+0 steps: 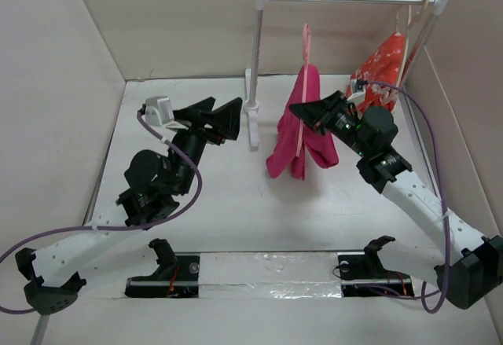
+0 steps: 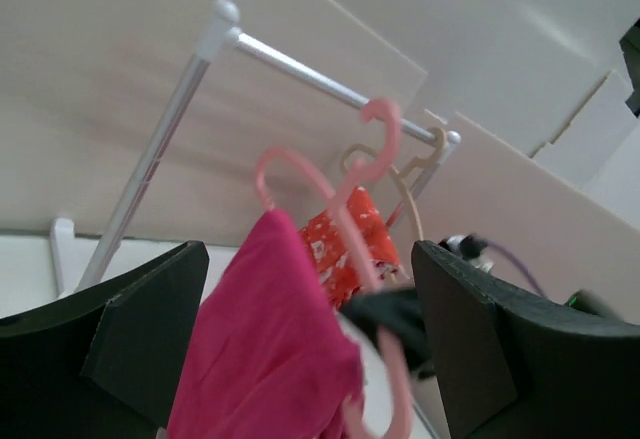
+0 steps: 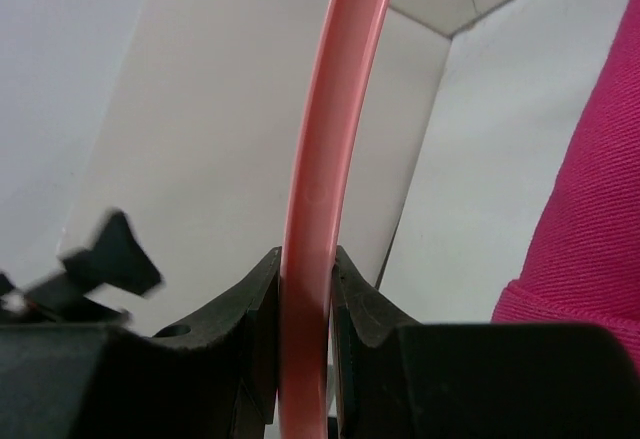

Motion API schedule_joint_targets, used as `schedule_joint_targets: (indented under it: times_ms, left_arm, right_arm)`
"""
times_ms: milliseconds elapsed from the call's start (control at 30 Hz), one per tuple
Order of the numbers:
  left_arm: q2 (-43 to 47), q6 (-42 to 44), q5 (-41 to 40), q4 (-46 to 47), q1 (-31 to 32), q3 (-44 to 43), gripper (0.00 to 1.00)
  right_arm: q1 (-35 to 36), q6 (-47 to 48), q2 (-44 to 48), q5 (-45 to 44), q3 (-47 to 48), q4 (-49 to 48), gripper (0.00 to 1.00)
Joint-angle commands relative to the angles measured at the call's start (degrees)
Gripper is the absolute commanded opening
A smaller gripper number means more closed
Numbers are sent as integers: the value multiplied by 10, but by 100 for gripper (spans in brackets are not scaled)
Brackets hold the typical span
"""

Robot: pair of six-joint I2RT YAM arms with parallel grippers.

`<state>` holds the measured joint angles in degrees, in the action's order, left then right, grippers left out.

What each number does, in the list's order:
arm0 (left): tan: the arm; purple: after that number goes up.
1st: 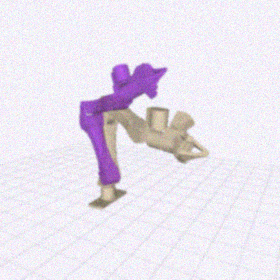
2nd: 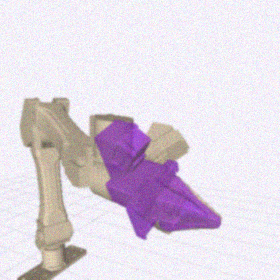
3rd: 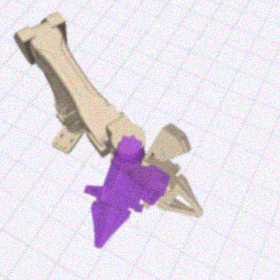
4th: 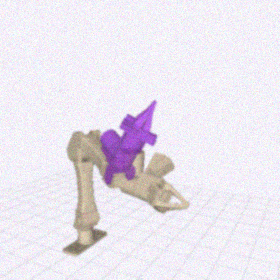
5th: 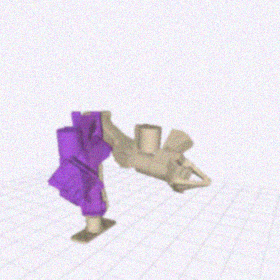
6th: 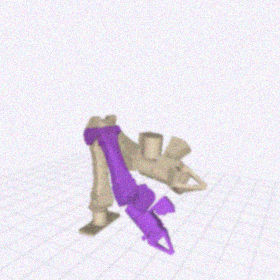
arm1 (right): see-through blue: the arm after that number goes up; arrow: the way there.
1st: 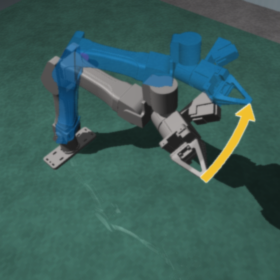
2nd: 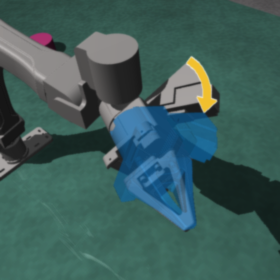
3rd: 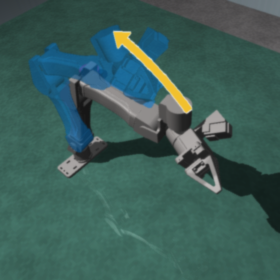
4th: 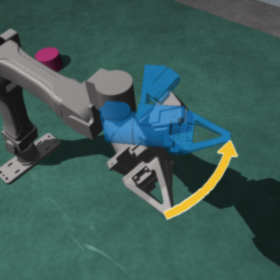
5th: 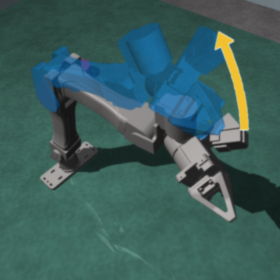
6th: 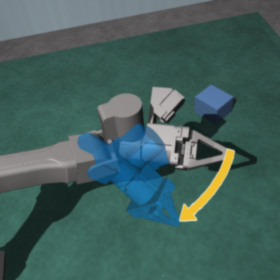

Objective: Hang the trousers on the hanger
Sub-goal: Place the hanger at the clothesline.

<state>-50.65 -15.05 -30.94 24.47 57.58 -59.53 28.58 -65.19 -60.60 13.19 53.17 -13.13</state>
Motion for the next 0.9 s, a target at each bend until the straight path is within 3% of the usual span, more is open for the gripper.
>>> schedule_joint_targets:
  times_ms: [0,167,300,633,867]
  left_arm:
    - [37,-37,-34,36,-11,110,80]
    - [103,-56,-41,55,-16,264,78]
    - [117,-53,-61,44,-21,324,78]
    - [143,-49,-50,64,-27,391,78]
    - [143,-49,-65,34,-27,376,78]
  right_arm:
    - [-37,25,-11,39,108,-93,0]
    - [-84,9,-88,78,184,-95,0]
    - [-115,-11,-137,109,225,-104,0]
    - [-156,-23,-188,122,250,-114,0]
    - [-202,-28,-199,149,266,-112,0]
